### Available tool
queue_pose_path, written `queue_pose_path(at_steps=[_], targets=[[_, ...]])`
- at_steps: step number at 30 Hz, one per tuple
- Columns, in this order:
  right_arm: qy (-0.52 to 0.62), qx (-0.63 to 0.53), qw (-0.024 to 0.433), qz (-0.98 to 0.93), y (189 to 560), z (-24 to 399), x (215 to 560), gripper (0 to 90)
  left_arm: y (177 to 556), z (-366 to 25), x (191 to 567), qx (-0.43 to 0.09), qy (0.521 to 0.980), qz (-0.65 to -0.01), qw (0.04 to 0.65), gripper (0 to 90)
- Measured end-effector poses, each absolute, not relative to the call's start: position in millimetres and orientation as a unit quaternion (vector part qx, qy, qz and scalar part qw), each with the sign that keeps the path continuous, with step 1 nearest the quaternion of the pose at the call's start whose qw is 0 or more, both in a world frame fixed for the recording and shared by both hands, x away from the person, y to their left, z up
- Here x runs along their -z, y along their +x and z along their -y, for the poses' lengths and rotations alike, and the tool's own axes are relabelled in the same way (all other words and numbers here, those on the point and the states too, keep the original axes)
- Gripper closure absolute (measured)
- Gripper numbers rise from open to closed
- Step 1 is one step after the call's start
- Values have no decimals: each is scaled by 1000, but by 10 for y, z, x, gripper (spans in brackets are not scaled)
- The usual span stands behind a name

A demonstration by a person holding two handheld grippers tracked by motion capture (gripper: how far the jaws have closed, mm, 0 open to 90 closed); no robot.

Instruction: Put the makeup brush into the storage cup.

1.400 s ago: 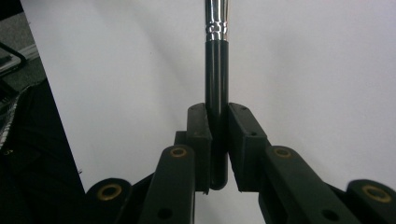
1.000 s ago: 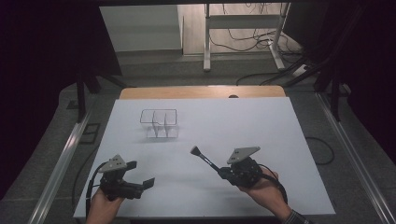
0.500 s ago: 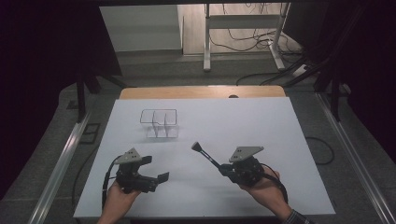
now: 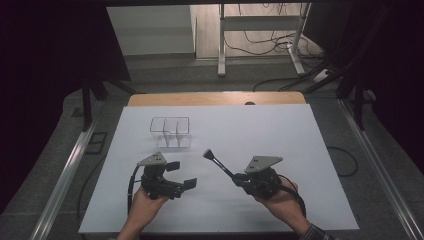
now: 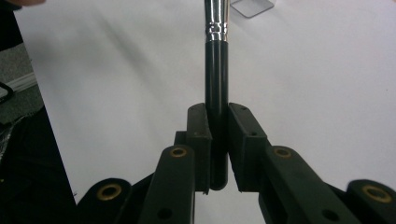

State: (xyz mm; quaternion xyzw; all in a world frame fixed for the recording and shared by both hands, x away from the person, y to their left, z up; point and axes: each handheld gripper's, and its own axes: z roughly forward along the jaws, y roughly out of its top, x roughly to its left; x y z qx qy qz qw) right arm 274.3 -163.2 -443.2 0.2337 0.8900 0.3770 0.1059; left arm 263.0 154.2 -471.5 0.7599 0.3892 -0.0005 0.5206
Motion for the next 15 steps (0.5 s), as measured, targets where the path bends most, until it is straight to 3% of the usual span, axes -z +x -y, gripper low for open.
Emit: queue_pose_path(at_steps=[15], targets=[[235,-392,108,-883,2748,1584,4406,787,2791,-1293,4743,47,750,-368,547,0]])
